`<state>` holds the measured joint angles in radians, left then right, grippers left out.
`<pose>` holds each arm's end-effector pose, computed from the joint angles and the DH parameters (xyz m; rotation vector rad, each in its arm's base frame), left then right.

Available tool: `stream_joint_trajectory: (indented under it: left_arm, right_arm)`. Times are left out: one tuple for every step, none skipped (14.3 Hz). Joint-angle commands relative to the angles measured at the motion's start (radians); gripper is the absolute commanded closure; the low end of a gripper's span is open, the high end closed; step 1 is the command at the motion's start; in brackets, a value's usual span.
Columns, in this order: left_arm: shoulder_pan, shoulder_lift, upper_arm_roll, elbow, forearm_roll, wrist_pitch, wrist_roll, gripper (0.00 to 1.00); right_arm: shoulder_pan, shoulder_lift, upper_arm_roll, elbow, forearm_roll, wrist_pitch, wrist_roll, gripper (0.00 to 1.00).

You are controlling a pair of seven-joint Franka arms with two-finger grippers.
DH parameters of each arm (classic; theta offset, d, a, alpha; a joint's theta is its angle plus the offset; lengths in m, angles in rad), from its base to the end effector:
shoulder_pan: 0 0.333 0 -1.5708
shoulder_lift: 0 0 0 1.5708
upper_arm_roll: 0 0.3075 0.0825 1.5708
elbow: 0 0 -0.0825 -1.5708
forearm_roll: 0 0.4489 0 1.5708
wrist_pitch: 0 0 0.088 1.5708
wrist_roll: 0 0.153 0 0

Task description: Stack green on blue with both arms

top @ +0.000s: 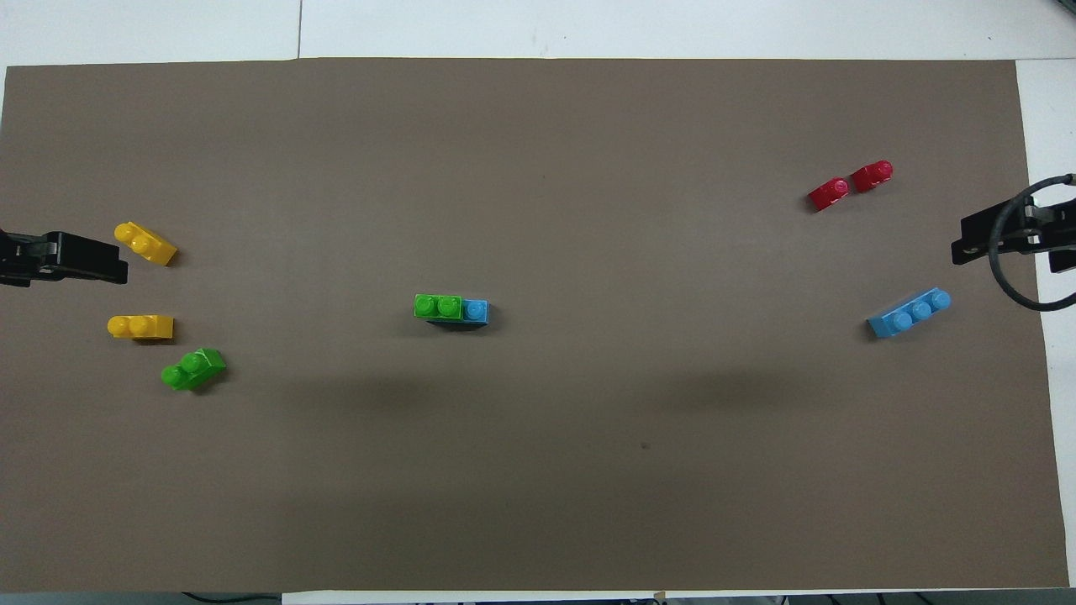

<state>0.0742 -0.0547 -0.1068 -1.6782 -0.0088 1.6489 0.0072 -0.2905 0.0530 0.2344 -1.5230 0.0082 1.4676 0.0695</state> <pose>0.6097 -0.0223 0.5524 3.1375 -0.0614 0.0393 0.6175 -0.0363 0.5551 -3.1113 0.1945 0.1671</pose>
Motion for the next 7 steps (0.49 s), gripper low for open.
stream_joint_trajectory:
  left_arm:
    - [-0.051, 0.012, 0.047, 0.018, 0.007, -0.043, -0.016, 0.0]
    - [-0.051, 0.01, 0.047, 0.018, 0.007, -0.058, -0.016, 0.0]
    - [-0.05, 0.01, 0.047, 0.018, 0.007, -0.06, -0.016, 0.0]
    - [-0.048, 0.01, 0.047, 0.018, 0.007, -0.06, -0.016, 0.0]
    - [-0.048, 0.01, 0.047, 0.018, 0.006, -0.06, -0.018, 0.0]
    - [-0.051, 0.015, 0.047, 0.018, 0.006, -0.058, -0.018, 0.0]
    - [-0.051, 0.018, 0.049, 0.02, 0.006, -0.057, -0.019, 0.0]
  right_arm:
    - [-0.004, -0.011, 0.006, -0.012, -0.014, -0.015, 0.015, 0.0]
    - [-0.004, -0.018, 0.006, -0.011, -0.008, -0.015, 0.015, 0.0]
    - [-0.002, -0.027, 0.006, -0.011, -0.007, -0.015, 0.015, 0.0]
    - [-0.002, -0.033, 0.006, -0.011, -0.007, -0.015, 0.015, 0.0]
    - [-0.004, -0.033, 0.005, -0.009, -0.007, -0.013, 0.016, 0.0]
    - [-0.01, -0.032, 0.005, -0.009, -0.007, -0.013, 0.013, 0.0]
    - [-0.018, -0.031, 0.002, -0.009, -0.007, -0.015, 0.007, 0.0]
